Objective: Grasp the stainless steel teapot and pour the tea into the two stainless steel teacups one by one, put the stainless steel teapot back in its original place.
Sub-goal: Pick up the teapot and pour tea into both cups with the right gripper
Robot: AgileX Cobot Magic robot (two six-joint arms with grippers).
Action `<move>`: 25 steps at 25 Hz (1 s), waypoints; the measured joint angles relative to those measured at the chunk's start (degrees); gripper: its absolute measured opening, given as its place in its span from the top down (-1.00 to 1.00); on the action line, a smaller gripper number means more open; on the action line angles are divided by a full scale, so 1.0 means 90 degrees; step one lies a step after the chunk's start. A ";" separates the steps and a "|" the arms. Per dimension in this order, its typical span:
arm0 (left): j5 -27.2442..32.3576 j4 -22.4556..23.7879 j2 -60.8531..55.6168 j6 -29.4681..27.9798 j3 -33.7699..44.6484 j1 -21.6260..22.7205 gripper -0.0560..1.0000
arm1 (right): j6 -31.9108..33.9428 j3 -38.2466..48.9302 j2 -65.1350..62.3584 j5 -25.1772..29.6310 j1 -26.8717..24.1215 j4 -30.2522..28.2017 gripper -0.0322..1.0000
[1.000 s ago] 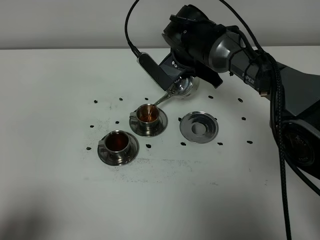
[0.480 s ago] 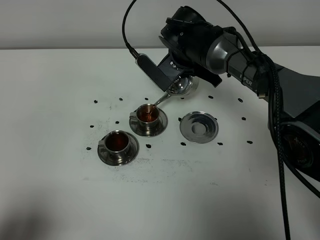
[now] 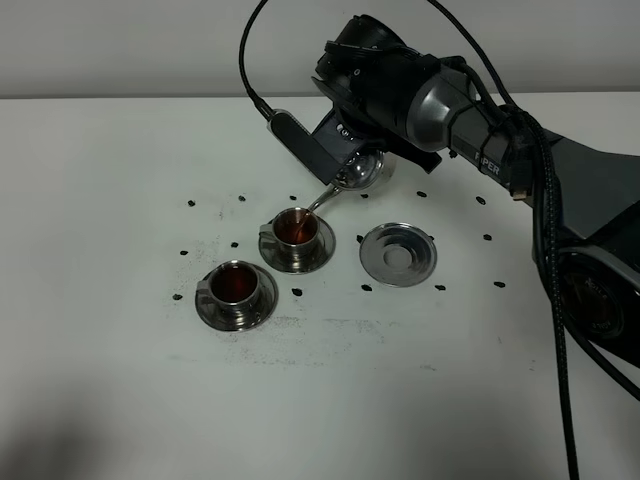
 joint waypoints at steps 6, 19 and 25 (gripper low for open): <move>0.0000 0.0000 0.0000 0.0000 0.0000 0.0000 -0.19 | 0.0006 0.0000 0.0000 0.0000 0.0006 -0.0119 0.59; 0.0000 0.0000 0.0000 0.0000 0.0000 0.0000 -0.19 | 0.0025 0.0000 0.0000 0.0000 0.0071 -0.0286 0.59; 0.0000 0.0000 0.0000 0.0000 0.0000 0.0000 -0.19 | 0.0025 0.0000 0.0000 0.0000 0.0104 -0.0454 0.59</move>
